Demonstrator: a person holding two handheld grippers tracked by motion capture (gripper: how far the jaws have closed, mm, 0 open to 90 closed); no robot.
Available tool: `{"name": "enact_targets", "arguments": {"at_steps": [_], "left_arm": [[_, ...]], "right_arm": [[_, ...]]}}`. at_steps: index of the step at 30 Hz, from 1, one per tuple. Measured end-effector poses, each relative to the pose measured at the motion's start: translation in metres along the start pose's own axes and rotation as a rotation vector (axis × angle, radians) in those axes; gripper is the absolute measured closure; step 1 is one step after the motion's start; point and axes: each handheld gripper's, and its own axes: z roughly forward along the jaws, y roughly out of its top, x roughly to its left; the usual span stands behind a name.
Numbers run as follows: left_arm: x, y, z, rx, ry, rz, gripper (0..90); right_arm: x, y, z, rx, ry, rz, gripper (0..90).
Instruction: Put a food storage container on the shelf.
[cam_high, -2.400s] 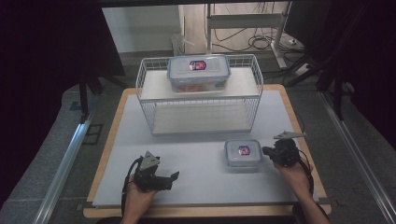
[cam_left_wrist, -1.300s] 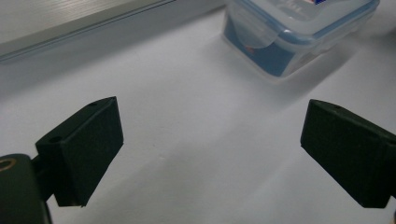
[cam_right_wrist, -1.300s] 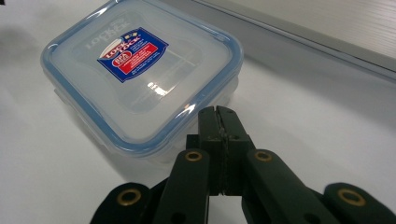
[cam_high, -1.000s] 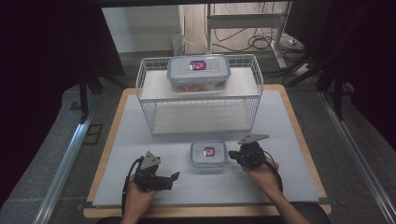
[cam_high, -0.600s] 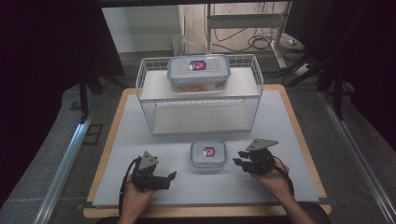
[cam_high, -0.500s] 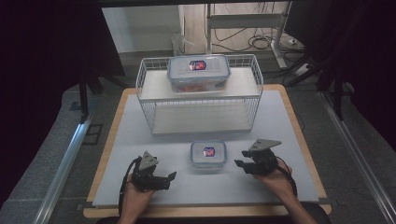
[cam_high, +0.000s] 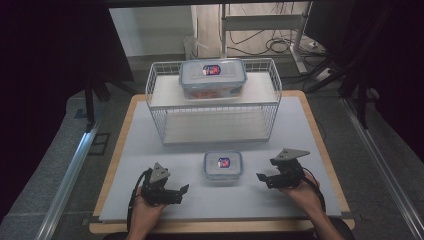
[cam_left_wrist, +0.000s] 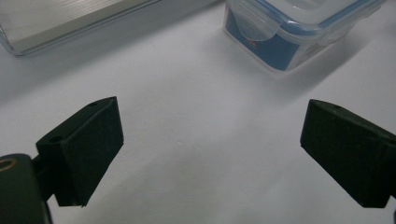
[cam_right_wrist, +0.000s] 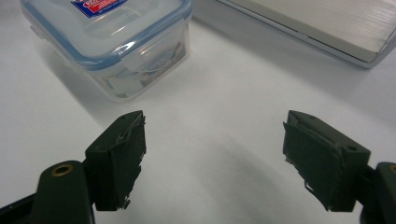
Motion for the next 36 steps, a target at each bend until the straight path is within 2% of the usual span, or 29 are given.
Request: {"name": "enact_targets", "arguments": {"at_steps": [5,14,16,21,24,26,27,30,35,36], "left_arm": [[0.000,0.001,0.000,0.005,-0.013,-0.014,5.9],[0.001,0.005,0.002,0.011,-0.025,-0.012,5.9],[0.003,0.009,0.004,0.008,-0.050,-0.028,5.9],[0.006,0.017,0.009,0.020,-0.080,-0.054,5.5],[0.010,0.030,0.013,0.003,-0.148,-0.096,5.2],[0.010,0.032,0.014,-0.002,-0.152,-0.101,5.7],[0.011,0.035,0.015,-0.003,-0.159,-0.104,7.4],[0.015,0.042,0.023,-0.021,-0.207,-0.126,9.6],[0.013,0.052,0.036,-0.002,-0.231,-0.110,11.2],[0.012,0.057,0.043,0.005,-0.250,-0.107,11.6]], "right_arm": [[-0.002,0.000,0.000,-0.006,-0.007,0.016,20.1],[0.000,0.004,-0.001,-0.013,-0.002,0.007,18.9],[0.001,0.006,-0.001,-0.018,-0.001,0.006,18.0],[0.003,0.010,0.001,-0.021,0.017,0.030,16.3],[0.004,0.014,0.002,-0.023,0.061,0.064,14.7],[0.004,0.016,0.001,-0.023,0.078,0.078,14.6],[0.004,0.020,0.002,-0.002,0.098,0.110,15.1],[0.005,0.024,0.006,0.023,0.124,0.122,15.1],[0.009,0.032,0.013,0.025,0.146,0.113,15.6],[0.010,0.037,0.017,0.019,0.163,0.114,16.2]]}}
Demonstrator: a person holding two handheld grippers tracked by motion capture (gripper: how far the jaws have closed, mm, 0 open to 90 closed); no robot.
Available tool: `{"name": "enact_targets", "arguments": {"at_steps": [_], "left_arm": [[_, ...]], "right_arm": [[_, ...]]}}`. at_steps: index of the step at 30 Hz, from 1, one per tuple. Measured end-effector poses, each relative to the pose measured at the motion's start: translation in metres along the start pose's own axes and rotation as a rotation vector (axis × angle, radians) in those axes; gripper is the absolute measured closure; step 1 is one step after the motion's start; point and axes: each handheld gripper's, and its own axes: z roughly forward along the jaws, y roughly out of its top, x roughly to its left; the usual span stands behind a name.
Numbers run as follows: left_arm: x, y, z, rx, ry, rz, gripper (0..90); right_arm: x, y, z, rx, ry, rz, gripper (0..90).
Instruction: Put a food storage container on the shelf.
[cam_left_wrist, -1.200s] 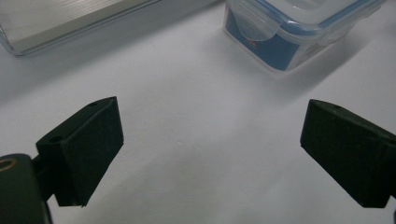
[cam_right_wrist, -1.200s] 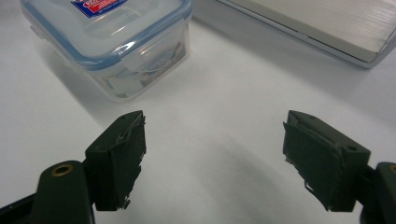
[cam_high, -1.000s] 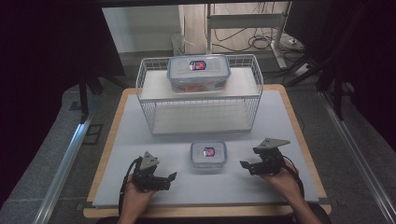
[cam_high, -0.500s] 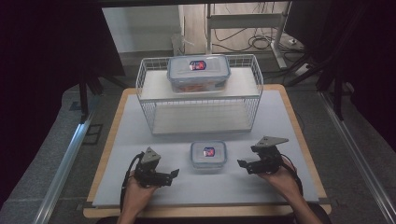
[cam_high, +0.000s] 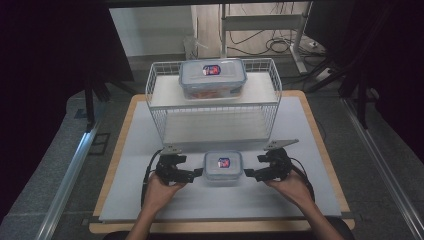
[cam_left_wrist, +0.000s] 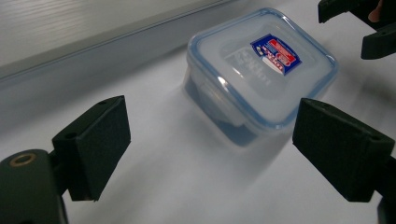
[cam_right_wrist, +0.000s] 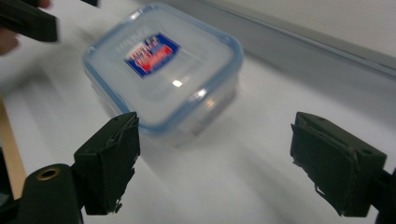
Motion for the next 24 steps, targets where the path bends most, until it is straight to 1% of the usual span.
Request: {"name": "enact_targets", "arguments": {"at_steps": [1,2,5,6,7,9,10,11,12,13,14,15,16,17,18,19,20,21,22,23,24], "left_arm": [[0.000,0.003,0.004,0.003,-0.019,-0.005,12.0],[0.000,0.003,0.004,0.003,-0.019,-0.005,12.7],[0.003,0.010,0.016,0.030,-0.040,-0.013,14.2],[0.004,0.010,0.018,0.029,-0.047,-0.022,14.2],[0.006,0.010,0.021,0.032,-0.063,-0.033,14.5],[0.007,0.010,0.026,0.043,-0.077,-0.046,15.8],[0.007,0.010,0.026,0.043,-0.077,-0.046,16.3],[0.008,0.009,0.027,0.055,-0.081,-0.042,16.3],[0.011,0.009,0.031,0.059,-0.107,-0.050,19.0],[0.011,0.009,0.031,0.059,-0.107,-0.050,20.4],[0.012,0.009,0.033,0.061,-0.116,-0.062,20.4],[0.013,0.009,0.035,0.063,-0.144,-0.073,23.2],[0.014,0.008,0.035,0.067,-0.160,-0.083,23.2],[0.016,0.007,0.037,0.065,-0.187,-0.115,24.1],[0.017,0.006,0.038,0.063,-0.205,-0.125,25.6],[0.017,0.006,0.038,0.063,-0.205,-0.125,26.2],[0.019,0.005,0.040,0.065,-0.237,-0.151,27.1],[0.019,0.005,0.040,0.065,-0.237,-0.151,28.9],[0.020,0.004,0.042,0.062,-0.269,-0.166,28.9],[0.018,0.003,0.044,0.068,-0.282,-0.186,30.4],[0.018,0.003,0.044,0.068,-0.282,-0.186,30.0]], "right_arm": [[0.000,0.001,0.001,-0.007,0.011,0.007,16.9],[-0.001,0.003,0.004,-0.008,0.025,0.016,17.9],[-0.003,0.006,0.009,-0.002,0.034,0.020,20.1],[-0.005,0.008,0.012,0.003,0.045,0.036,20.2],[-0.006,0.008,0.013,0.004,0.049,0.039,20.5],[-0.009,0.009,0.018,0.014,0.061,0.045,22.3],[-0.009,0.009,0.018,0.014,0.061,0.045,22.3],[-0.009,0.010,0.021,0.023,0.073,0.051,22.8],[-0.010,0.011,0.025,0.029,0.092,0.061,25.3],[-0.010,0.011,0.025,0.029,0.092,0.061,25.3],[-0.010,0.012,0.027,0.037,0.105,0.067,25.9],[-0.009,0.014,0.032,0.047,0.115,0.071,29.2],[-0.009,0.014,0.032,0.047,0.115,0.071,29.2],[-0.010,0.016,0.035,0.057,0.143,0.085,30.1],[-0.010,0.016,0.037,0.057,0.148,0.089,30.4],[-0.010,0.016,0.037,0.057,0.148,0.089,30.4],[-0.010,0.017,0.040,0.065,0.171,0.111,30.6],[-0.011,0.016,0.040,0.067,0.180,0.123,30.7],[-0.011,0.016,0.040,0.067,0.180,0.123,30.7],[-0.014,0.015,0.042,0.069,0.206,0.158,31.7],[-0.015,0.014,0.042,0.071,0.219,0.174,32.2]]}}
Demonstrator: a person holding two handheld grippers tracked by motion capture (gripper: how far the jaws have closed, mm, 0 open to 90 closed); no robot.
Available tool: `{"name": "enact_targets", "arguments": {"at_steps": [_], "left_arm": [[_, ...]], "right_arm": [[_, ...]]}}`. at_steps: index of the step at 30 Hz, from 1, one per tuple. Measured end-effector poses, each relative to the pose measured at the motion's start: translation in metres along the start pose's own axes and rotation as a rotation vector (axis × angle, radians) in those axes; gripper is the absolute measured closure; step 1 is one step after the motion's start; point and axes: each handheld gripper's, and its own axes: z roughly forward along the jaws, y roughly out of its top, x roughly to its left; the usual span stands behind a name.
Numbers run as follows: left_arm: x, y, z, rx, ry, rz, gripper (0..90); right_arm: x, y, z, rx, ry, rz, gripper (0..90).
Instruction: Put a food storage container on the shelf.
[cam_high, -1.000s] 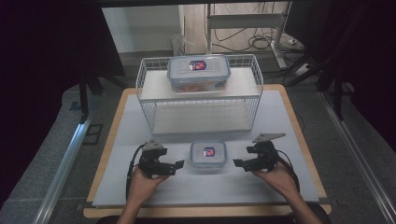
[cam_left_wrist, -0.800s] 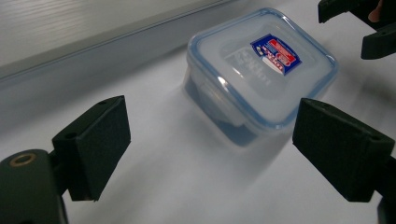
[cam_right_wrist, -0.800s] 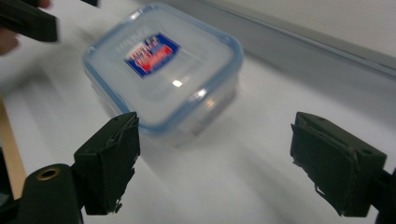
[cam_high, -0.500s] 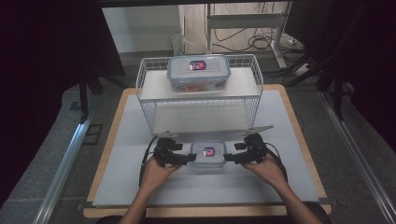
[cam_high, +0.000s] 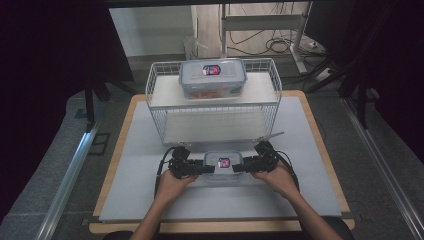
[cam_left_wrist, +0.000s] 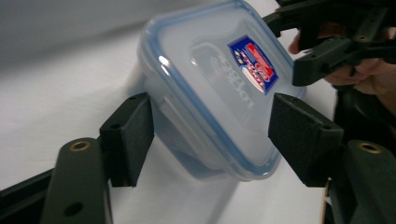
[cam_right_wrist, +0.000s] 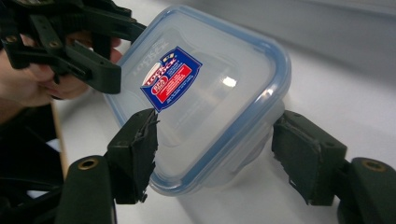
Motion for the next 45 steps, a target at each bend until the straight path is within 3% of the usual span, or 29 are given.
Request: {"name": "enact_targets", "arguments": {"at_steps": [5,8,9,10,13,16,22,32,36,45], "left_arm": [[-0.004,0.000,-0.004,0.001,0.013,0.010,36.7],[-0.003,-0.002,-0.008,-0.023,0.003,-0.004,44.1],[-0.003,-0.004,-0.013,-0.039,-0.011,-0.004,47.0],[-0.003,-0.004,-0.013,-0.039,-0.011,-0.004,48.4],[-0.006,-0.007,-0.015,-0.045,-0.010,0.010,50.1],[-0.010,-0.010,-0.016,-0.056,0.000,0.014,51.1],[-0.010,-0.015,-0.020,-0.067,-0.028,0.004,54.1],[-0.007,-0.021,-0.023,-0.082,-0.062,0.011,56.6],[-0.005,-0.023,-0.022,-0.093,-0.083,-0.008,56.6],[-0.007,-0.023,-0.022,-0.103,-0.064,-0.032,57.0]], "right_arm": [[0.002,-0.001,-0.002,0.002,0.000,-0.002,35.3],[0.005,-0.003,-0.005,0.006,-0.006,-0.021,37.8],[0.006,-0.006,-0.009,-0.014,-0.002,-0.021,44.6],[0.006,-0.006,-0.009,-0.014,-0.002,-0.021,44.6],[0.003,-0.010,-0.014,-0.044,0.033,0.001,50.9],[0.005,-0.012,-0.015,-0.050,0.034,-0.002,51.6],[0.003,-0.018,-0.016,-0.063,0.075,0.034,53.8],[0.005,-0.020,-0.017,-0.069,0.085,0.023,54.8],[0.005,-0.021,-0.017,-0.071,0.092,0.026,55.4],[0.003,-0.022,-0.017,-0.077,0.100,0.060,55.6]]}}
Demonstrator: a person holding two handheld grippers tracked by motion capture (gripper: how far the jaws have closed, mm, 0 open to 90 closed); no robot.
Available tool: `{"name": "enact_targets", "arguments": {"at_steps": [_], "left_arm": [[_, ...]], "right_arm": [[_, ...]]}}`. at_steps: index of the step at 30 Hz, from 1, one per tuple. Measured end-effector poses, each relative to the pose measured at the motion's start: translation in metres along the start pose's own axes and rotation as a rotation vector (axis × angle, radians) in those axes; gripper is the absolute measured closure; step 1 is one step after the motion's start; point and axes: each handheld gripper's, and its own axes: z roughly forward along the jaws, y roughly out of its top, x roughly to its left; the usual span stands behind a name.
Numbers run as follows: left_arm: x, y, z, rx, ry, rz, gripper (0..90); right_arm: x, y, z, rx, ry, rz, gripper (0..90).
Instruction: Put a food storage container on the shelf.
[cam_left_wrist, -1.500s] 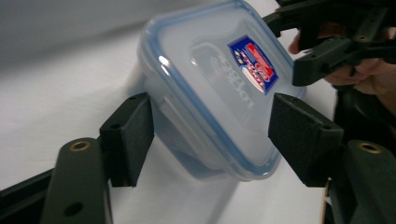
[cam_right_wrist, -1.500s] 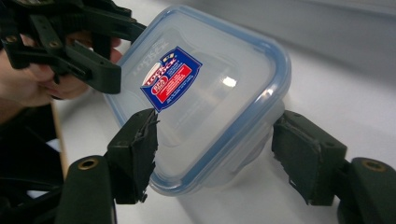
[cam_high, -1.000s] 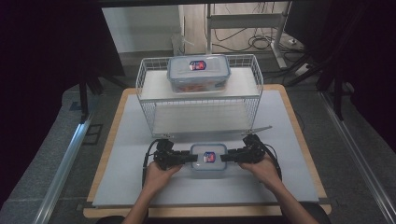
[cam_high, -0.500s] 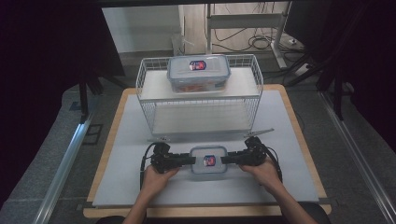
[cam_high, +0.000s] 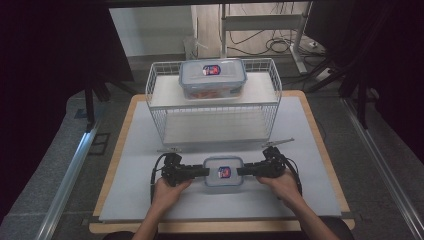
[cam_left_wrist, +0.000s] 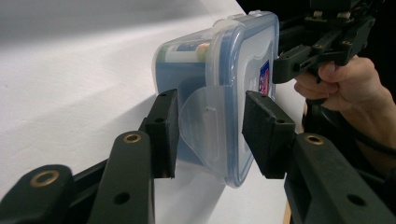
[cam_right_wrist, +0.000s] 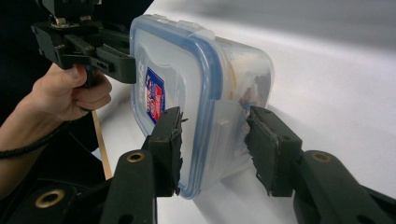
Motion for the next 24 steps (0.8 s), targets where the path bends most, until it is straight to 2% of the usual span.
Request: {"name": "enact_targets", "arguments": {"at_steps": [2,8,12,16,24], "left_arm": [[0.000,0.000,0.000,-0.011,0.002,-0.016,57.1],[-0.001,0.001,-0.002,-0.036,-0.007,-0.037,57.3],[-0.001,0.006,-0.009,-0.063,-0.035,-0.055,57.2],[-0.007,0.013,-0.013,-0.064,-0.023,-0.026,57.2],[-0.015,0.028,-0.021,-0.077,-0.016,-0.003,57.2]], "right_arm": [[-0.001,0.000,0.000,-0.003,0.001,0.016,55.5],[0.001,0.000,-0.001,-0.021,0.002,0.023,55.9],[0.003,0.002,-0.006,-0.059,0.044,0.034,58.4],[0.006,0.007,-0.010,-0.081,0.059,0.030,58.7],[0.013,0.020,-0.016,-0.093,0.055,0.006,58.7]]}}
